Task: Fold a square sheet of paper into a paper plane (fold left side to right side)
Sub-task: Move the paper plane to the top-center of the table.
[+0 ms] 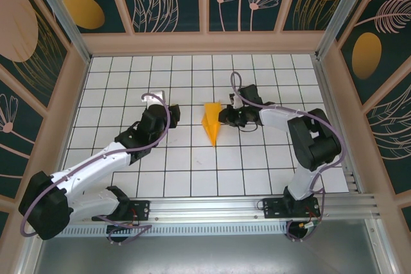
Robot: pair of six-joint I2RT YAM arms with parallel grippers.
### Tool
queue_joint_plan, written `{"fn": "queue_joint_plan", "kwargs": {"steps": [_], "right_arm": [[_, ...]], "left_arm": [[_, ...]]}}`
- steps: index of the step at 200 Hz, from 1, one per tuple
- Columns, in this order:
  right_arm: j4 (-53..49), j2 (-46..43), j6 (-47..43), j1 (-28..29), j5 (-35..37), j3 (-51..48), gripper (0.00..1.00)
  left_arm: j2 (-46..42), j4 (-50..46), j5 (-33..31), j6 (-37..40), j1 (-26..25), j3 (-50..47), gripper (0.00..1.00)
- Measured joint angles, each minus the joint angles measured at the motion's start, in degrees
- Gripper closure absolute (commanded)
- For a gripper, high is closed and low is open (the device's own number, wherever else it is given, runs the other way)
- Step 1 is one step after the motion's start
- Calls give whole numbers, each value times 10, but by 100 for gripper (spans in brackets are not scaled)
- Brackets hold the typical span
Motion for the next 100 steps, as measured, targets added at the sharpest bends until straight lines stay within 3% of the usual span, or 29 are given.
{"fn": "queue_joint_plan", "kwargs": {"steps": [18, 52, 79, 100], "right_arm": [[-40, 9, -24, -10, 31, 2, 59], [-149, 2, -46, 1, 150, 57, 51], [-211, -34, -44, 56, 242, 109, 38], [-222, -49, -28, 108, 271, 127, 38]], "left_arm": [[3, 0, 0, 2, 0, 0, 37], [4, 1, -1, 9, 0, 0, 35], [5, 8, -2, 13, 0, 0, 33], [10, 20, -2, 12, 0, 0, 31]]}}
